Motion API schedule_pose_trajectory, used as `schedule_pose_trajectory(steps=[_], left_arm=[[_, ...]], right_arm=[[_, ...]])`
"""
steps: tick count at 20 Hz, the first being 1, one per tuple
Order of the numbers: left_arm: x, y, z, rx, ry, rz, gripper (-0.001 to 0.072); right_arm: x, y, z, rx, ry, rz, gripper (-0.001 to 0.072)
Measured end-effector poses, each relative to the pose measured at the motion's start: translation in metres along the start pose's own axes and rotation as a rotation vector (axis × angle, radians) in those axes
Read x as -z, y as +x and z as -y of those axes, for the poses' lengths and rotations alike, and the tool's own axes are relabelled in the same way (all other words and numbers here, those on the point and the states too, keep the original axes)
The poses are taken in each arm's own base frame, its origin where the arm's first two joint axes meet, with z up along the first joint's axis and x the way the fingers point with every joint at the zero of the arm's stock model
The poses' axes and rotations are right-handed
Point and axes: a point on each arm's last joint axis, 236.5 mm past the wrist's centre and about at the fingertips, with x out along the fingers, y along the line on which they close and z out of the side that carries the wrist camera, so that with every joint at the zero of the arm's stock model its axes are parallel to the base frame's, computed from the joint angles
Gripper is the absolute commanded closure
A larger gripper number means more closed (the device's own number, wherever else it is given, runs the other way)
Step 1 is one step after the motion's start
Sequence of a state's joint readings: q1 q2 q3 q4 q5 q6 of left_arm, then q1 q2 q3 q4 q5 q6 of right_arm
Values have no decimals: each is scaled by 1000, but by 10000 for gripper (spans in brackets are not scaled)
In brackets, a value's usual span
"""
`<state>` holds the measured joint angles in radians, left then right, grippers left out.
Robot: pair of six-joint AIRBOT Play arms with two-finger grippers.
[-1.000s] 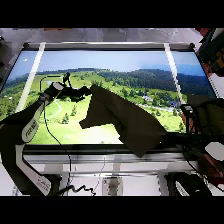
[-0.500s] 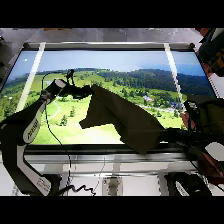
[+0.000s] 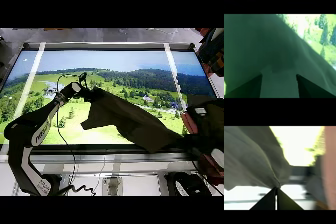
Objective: Fold the clothes and pants, and hang the long-sleeved shirts on hangers.
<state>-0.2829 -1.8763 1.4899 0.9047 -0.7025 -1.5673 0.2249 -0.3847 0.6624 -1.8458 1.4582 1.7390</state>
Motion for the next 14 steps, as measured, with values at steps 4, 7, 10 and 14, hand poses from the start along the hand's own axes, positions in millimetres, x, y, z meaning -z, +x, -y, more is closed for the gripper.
schedule_pose_trajectory(steps=[4,7,10,14], left_arm=[[-4,1,-1,-5,-13,19,203],[-4,-3,-9,-13,-26,1,203],[10,-11,-29,-51,-22,-82,203],[26,-11,-40,-75,-20,-158,212]], right_arm=[[7,-13,27,93,13,34,702],[9,-17,35,118,17,44,702],[9,-18,37,127,19,49,702],[2,-18,34,111,19,80,702]])
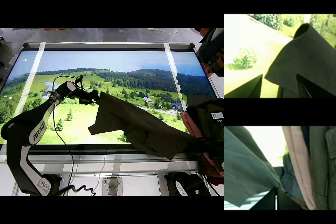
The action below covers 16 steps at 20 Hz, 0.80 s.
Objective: Fold the clothes and pants, and hang the long-sleeved shirts on hangers.
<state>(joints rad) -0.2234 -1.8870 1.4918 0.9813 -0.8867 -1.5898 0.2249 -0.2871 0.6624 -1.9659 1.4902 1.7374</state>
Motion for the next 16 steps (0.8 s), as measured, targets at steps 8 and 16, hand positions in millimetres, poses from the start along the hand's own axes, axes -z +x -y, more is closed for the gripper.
schedule_pose_trajectory(steps=[8,16], left_arm=[[-7,11,4,-20,36,52,689],[-80,-136,47,55,110,390,689]], right_arm=[[-11,-1,-13,-55,27,48,702],[-93,-21,-29,-141,72,397,702]])
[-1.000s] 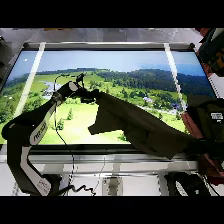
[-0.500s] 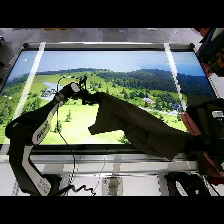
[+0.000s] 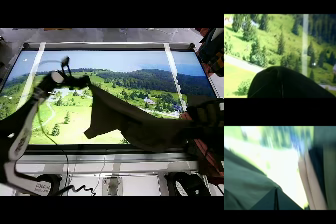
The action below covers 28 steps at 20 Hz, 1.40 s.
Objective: Fold the clothes and pants, and hang the long-sleeved shirts on hangers.
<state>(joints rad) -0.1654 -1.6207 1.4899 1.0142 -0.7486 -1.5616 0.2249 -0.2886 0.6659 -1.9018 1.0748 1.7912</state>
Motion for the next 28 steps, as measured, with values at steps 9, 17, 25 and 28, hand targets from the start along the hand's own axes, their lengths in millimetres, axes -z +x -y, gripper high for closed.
schedule_pose_trajectory(steps=[9,17,25,28], left_arm=[[-124,-350,97,46,276,781,690],[-47,-609,137,-234,540,1326,691],[-40,-575,117,-276,518,1164,691],[-71,-498,117,-67,391,993,692]], right_arm=[[-207,-99,-15,-199,233,698,702],[-258,-232,7,-320,354,854,703],[-152,-122,-44,-321,203,172,702],[-124,-72,-56,-290,164,-23,702]])
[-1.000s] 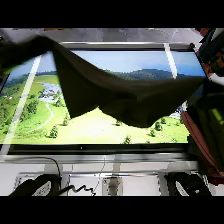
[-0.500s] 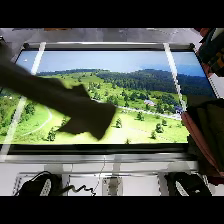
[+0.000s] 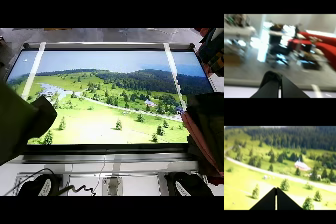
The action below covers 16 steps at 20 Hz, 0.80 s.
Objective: Fold the clothes and pants, and hang the long-sleeved shirts on hangers.
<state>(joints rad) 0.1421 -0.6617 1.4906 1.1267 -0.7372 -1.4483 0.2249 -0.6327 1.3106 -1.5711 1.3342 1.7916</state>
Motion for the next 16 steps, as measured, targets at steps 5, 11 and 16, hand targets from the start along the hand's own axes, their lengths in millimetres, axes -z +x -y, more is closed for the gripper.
schedule_pose_trajectory(steps=[5,11,16], left_arm=[[48,94,98,429,-331,-140,693],[7,95,258,777,-325,-12,693],[-19,63,285,816,-166,65,693]], right_arm=[[-5,47,11,60,-40,-47,702],[-39,58,19,102,-84,77,702],[-48,58,29,149,-115,111,702]])
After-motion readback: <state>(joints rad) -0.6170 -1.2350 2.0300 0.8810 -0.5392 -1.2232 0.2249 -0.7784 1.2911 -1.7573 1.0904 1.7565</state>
